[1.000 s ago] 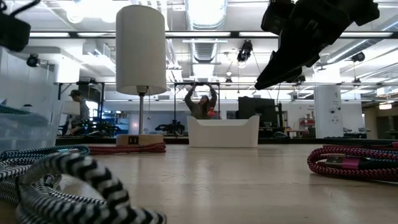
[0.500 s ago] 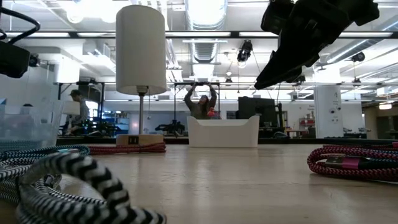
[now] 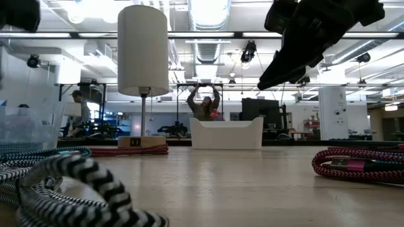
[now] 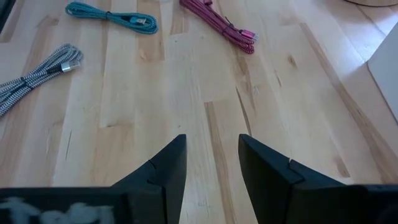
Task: Pick & Place USB Port
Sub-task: Put the left blue charger cable into the transparent bin
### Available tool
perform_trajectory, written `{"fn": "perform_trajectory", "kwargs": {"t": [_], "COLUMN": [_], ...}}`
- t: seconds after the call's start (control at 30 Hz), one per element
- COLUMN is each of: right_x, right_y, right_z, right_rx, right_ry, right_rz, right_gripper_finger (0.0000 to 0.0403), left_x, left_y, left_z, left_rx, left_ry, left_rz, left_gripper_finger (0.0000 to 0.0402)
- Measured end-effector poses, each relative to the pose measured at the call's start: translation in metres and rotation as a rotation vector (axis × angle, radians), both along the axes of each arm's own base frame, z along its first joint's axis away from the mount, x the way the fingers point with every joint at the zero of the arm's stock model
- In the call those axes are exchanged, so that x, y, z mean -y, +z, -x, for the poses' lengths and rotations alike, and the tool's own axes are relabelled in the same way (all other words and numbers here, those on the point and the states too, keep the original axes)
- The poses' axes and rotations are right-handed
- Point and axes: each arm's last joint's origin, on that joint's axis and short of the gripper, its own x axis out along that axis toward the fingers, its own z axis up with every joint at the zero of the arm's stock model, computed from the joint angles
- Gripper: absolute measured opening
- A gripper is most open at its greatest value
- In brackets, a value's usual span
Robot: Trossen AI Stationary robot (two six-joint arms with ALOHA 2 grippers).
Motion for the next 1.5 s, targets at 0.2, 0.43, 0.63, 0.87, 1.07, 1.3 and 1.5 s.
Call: {"fn": "perform_trajectory", "kwargs": {"t": [0.2,0.43,0.63,0.87,1.07,1.3,1.5], "right_x": [0.0,0.0,0.0,0.0,0.0,0.0,0.0], "right_y": [0.0,0.0,0.0,0.0,0.0,0.0,0.0], "right_z": [0.0,0.0,0.0,0.0,0.0,0.0,0.0], "right_rx": [0.002,0.004,0.005,0.005,0.005,0.005,0.004], "right_ry": [0.0,0.001,0.001,0.001,0.001,0.002,0.002], "right_rz": [0.0,-0.001,-0.001,-0.002,-0.002,-0.002,-0.002], "right_gripper_finger": [0.0139,0.0139,0.0139,0.0139,0.0139,0.0139,0.0139], "left_x": [0.011,0.014,0.012,0.012,0.017,0.018,0.027], "left_y": [0.024,0.008,-0.013,-0.024,-0.025,-0.031,-0.051], "left_z": [-0.026,-0.06,-0.083,-0.109,-0.129,-0.142,-0.154], "left_rx": [0.24,0.225,0.052,-0.035,-0.139,-0.39,-0.467], "left_ry": [-0.199,-0.266,-0.301,-0.313,-0.327,-0.321,-0.332], "left_rz": [-0.025,-0.021,0.103,0.141,0.187,0.11,0.154], "left_gripper_finger": [0.0135,0.0156,0.0178,0.0177,0.0177,0.0177,0.0177]}}
